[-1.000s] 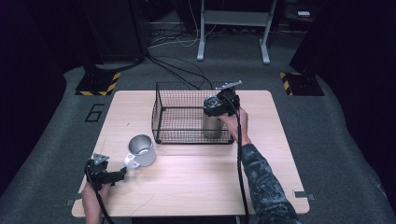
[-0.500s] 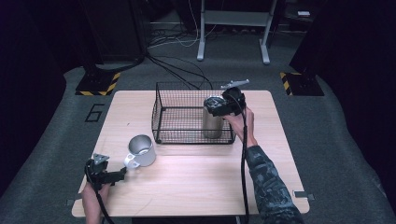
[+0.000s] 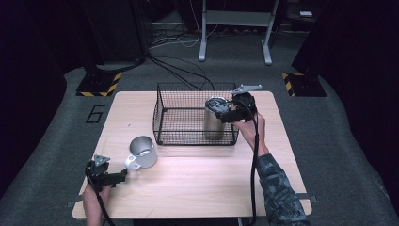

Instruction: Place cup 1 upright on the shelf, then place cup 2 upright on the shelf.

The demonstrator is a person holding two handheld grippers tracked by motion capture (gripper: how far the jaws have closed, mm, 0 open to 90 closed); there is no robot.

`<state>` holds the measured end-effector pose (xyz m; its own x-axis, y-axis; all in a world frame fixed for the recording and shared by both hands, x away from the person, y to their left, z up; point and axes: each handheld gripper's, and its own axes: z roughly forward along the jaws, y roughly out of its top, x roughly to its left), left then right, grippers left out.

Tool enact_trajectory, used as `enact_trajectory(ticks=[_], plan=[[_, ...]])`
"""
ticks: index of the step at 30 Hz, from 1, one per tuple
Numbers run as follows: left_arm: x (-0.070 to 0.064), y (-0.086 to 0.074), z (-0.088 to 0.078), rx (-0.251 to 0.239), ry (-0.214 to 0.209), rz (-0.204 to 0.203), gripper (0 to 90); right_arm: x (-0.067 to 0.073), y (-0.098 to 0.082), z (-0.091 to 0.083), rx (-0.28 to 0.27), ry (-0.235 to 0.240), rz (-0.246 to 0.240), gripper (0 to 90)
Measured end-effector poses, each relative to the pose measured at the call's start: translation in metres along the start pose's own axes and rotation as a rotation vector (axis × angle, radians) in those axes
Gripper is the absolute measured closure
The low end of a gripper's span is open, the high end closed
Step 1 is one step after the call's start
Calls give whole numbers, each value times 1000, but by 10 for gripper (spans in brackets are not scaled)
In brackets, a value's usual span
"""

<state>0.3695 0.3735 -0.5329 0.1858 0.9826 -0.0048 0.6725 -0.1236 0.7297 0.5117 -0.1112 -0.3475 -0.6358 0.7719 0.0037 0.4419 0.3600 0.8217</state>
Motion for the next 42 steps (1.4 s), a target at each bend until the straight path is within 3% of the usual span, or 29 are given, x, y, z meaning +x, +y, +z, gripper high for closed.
enact_trajectory(ticks=[12,25,34,42], plan=[[0,0,0,-1,0,-1,1,7,-26,-38,-18,-5,-38,0],[0,0,0,5,-1,-3,1,13,-66,-53,-12,6,-25,0],[1,0,-1,12,1,9,1,15,-102,-61,-4,1,4,0],[0,0,-1,8,0,6,1,13,-150,-63,16,-31,49,0]])
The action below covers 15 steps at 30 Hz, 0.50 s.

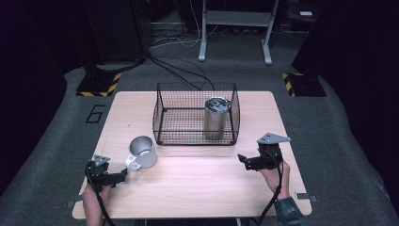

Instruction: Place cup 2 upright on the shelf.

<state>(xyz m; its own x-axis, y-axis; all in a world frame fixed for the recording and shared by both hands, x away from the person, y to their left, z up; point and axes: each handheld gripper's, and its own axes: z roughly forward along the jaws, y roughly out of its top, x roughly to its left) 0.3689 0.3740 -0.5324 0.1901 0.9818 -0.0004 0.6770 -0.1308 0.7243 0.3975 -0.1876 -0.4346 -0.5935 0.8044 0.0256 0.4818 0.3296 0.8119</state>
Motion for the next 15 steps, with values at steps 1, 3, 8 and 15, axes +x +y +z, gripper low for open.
enact_trajectory(ticks=[1,3,8,15], plan=[[-1,0,0,-4,-2,-11,1,-1,-6,1,3,-5,7,0],[0,0,0,0,-5,-9,1,-4,-21,4,18,0,29,0],[0,0,0,0,-6,-9,1,-7,-44,9,49,-12,52,0],[0,0,0,-3,-6,-1,1,-13,-69,19,87,-34,67,0]])
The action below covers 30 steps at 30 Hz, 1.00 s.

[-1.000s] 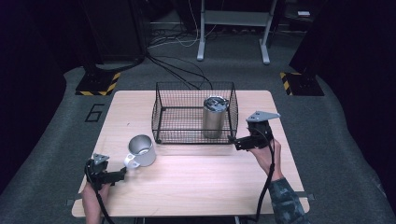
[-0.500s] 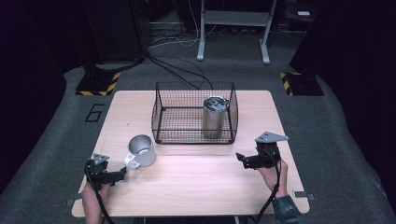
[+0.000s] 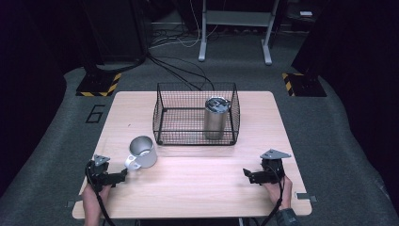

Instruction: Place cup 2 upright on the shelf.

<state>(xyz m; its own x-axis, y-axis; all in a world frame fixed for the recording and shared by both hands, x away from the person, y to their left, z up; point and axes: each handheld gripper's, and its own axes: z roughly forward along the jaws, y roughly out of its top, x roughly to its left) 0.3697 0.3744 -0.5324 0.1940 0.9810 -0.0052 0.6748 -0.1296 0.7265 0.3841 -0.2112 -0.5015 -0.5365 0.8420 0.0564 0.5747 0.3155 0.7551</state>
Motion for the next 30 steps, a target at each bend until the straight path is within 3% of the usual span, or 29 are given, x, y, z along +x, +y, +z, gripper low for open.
enact_trajectory(ticks=[9,14,16,22,30], plan=[[0,-1,-2,10,-3,9,2,-13,-20,10,14,-33,24,0],[1,-1,-2,10,-13,19,2,-13,-20,11,-3,-49,10,0],[1,-1,-3,17,-17,20,5,-12,-20,13,26,-40,5,0],[7,8,-15,-50,-34,-31,21,-8,-20,19,63,-51,-35,0],[11,30,-44,-133,-55,-37,21,-8,-21,19,59,-57,-30,0]])
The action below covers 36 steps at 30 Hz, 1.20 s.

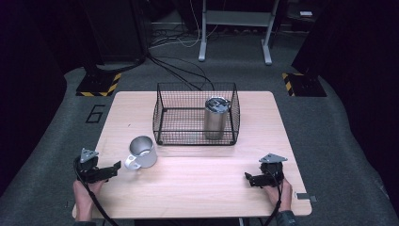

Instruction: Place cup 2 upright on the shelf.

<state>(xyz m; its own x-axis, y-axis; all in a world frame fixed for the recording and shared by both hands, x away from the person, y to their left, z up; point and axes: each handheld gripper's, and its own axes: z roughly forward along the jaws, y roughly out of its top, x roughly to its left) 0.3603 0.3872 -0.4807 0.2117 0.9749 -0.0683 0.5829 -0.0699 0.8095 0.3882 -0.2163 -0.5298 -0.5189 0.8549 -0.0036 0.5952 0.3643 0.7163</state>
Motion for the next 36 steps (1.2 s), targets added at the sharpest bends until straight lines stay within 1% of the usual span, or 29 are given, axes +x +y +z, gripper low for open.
enact_trajectory(ticks=[1,3,4,5,6,7,8,9,10,11,13,14,17,18,19,22,25,26,28,29,35,36], plan=[[-2,6,-5,-14,-10,0,20,-1,0,0,0,-1,-7,0],[-4,12,-10,-24,-18,12,18,0,0,0,0,-1,-6,0],[-7,16,-12,-39,-21,15,18,-1,0,0,0,-1,-11,0],[-9,19,-14,-36,-33,21,16,0,0,0,0,-1,-6,0],[-12,22,-15,-48,-43,22,14,0,0,0,1,-1,-3,0],[-14,24,-16,-53,-49,27,12,-1,0,0,-1,-2,-11,0],[-17,27,-17,-56,-54,38,11,0,0,0,1,-1,-6,0],[-22,30,-18,-69,-60,48,9,-1,0,0,0,-1,-7,0],[-22,30,-18,-69,-60,48,6,0,0,0,1,-1,-2,0],[-26,33,-19,-65,-70,59,6,0,0,0,1,-1,-2,0],[-33,38,-19,-79,-86,74,2,0,0,0,0,-1,-4,0],[-38,42,-19,-77,-97,89,2,0,0,0,0,-1,-5,0],[-47,49,-17,-77,-120,114,1,0,0,0,1,-1,-2,0],[-52,53,-14,-78,-132,129,0,0,0,0,1,-1,-2,0],[-52,53,-14,-78,-132,129,0,0,0,0,1,-1,-2,0],[-60,58,-7,-71,-145,149,0,0,0,0,1,-1,-2,0],[-65,60,1,-60,-159,160,0,-1,0,0,0,-1,-11,0],[-66,61,5,-49,-163,160,0,-1,0,0,0,0,-11,0],[-67,61,7,-47,-167,159,0,-1,0,0,0,0,-11,0],[-69,61,11,-45,-172,160,0,-1,0,0,1,0,-11,0],[-73,63,18,-28,-182,177,0,-1,0,0,2,0,-6,0],[-74,63,21,-28,-183,172,0,-1,0,0,0,0,-7,0]])
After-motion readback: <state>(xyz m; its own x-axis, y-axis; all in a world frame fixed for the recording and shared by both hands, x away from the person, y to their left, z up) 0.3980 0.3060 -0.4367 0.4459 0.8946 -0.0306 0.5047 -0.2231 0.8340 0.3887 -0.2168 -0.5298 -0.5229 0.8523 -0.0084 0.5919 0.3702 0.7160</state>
